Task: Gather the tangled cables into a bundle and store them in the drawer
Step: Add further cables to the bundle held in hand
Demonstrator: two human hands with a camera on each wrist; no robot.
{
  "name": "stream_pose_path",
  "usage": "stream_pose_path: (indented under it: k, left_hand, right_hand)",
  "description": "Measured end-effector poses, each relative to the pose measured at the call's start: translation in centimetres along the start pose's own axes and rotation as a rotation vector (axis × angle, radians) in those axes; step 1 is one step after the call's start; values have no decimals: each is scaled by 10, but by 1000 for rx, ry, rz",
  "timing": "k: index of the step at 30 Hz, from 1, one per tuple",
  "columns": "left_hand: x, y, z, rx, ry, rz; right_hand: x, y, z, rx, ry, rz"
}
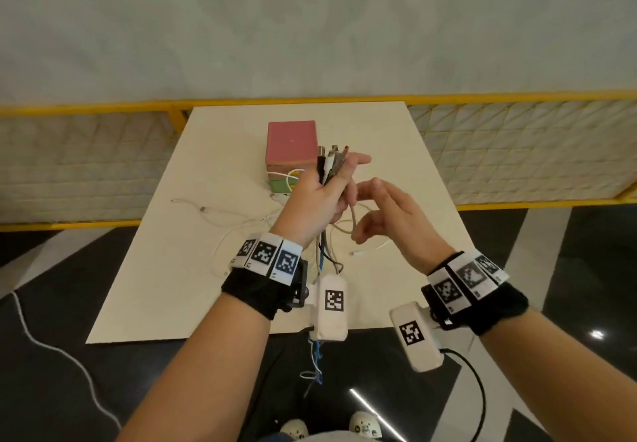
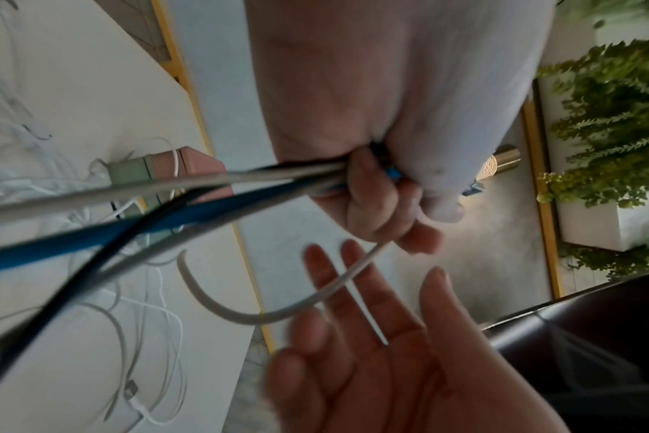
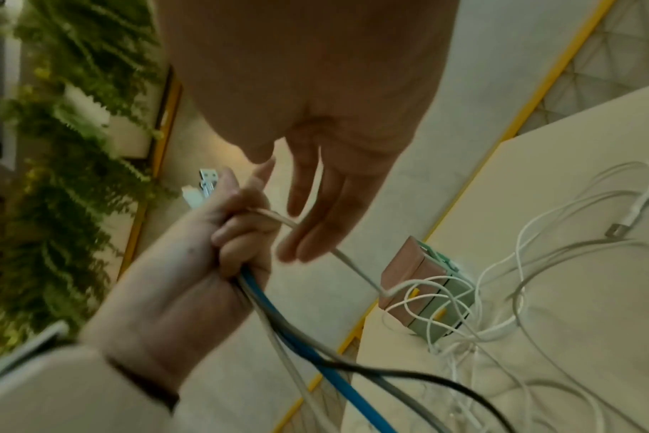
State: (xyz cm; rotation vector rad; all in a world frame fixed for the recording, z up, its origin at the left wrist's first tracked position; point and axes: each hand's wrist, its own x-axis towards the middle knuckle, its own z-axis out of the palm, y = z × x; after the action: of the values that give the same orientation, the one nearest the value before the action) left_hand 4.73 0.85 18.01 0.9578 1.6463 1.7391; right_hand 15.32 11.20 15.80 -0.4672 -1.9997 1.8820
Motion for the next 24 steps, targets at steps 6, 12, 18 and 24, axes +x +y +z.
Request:
stream_pose_path:
  k: [6,12,18,24]
  left_hand:
    - [0,11,-20,12,221,78]
    - [-7,42,-58,-242,350,127]
    - [-21,65,-89,-116,285,192]
    - [-23,55,-71,258,223,-36]
  right_hand:
    - [-3,15,21,-160,-342,30]
    - [18,42,10,-388,-407,-29]
    - [56,43,-3,-658,-305,-110]
    - [85,-26,18,-779,-285,-381]
